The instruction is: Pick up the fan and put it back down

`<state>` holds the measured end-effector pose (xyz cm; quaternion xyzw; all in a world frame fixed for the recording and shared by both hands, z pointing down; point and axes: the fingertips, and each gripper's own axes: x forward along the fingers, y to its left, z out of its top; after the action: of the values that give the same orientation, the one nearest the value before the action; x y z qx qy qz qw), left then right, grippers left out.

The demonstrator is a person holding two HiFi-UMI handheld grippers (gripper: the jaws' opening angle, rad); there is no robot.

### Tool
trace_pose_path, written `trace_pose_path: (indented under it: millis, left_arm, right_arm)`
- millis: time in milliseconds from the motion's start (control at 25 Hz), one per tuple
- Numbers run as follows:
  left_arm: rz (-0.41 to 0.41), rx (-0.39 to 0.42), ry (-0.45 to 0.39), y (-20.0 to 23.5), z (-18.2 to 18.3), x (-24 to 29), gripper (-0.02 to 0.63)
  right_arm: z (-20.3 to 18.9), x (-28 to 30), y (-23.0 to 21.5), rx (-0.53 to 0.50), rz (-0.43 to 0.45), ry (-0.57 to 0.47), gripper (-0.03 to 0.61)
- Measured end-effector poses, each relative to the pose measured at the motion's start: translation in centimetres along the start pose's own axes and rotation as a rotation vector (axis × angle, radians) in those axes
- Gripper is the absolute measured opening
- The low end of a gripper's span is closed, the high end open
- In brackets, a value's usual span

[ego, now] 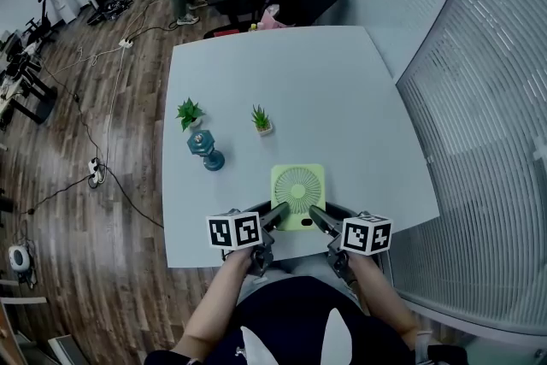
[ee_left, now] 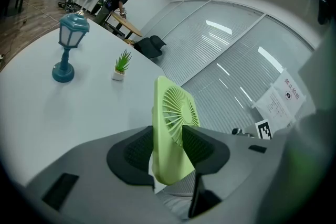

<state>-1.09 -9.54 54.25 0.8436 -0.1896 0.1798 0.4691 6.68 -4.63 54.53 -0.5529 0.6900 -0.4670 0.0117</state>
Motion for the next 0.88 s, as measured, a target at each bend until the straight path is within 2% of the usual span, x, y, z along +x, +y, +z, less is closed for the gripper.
trace_pose_path:
  millis: [880]
  left_arm:
    - [0.121, -0.164, -0.074, 5.6, -4.5, -4.9, 0.184]
  right_arm:
    - [-5.8, 4.4, 2.5, -0.077, 0.072, 0.206, 0.167]
